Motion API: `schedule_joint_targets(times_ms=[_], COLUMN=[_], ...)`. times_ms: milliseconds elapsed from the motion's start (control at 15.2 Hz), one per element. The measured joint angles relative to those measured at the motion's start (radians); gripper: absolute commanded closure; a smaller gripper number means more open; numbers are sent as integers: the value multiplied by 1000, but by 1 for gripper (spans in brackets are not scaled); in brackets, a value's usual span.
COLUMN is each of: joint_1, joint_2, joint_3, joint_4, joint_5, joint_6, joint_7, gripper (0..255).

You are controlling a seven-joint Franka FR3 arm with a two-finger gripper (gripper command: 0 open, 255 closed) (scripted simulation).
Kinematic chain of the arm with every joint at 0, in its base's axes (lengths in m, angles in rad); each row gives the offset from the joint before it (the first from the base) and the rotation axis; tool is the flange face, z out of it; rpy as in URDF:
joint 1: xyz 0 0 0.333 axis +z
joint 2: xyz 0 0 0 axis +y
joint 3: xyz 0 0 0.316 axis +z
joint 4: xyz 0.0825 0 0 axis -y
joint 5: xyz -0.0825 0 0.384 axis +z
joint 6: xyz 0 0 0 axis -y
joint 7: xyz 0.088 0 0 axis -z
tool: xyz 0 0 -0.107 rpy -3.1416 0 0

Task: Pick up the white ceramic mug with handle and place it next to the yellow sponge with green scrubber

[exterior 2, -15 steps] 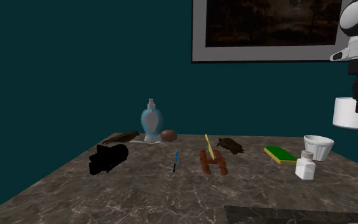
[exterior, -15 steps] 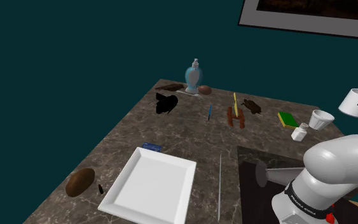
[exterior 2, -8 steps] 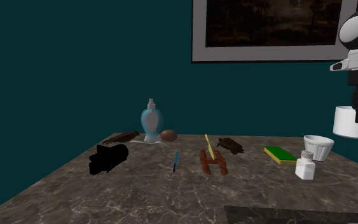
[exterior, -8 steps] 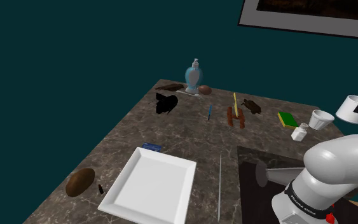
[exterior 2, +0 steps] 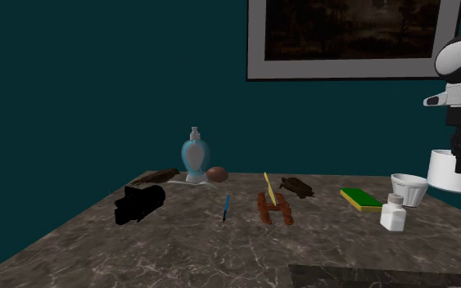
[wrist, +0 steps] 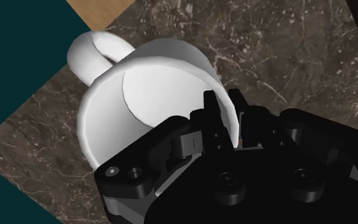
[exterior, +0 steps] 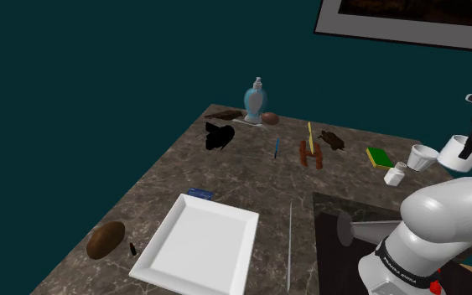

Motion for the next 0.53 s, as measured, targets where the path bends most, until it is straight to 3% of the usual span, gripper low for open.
schedule_joint_targets(times_ms=[528], joint_1=[21], joint_2=[33], joint_3=[-76], joint_4=[-58], joint_5=[-33], joint_6=[116], joint_7=[15], gripper=[255])
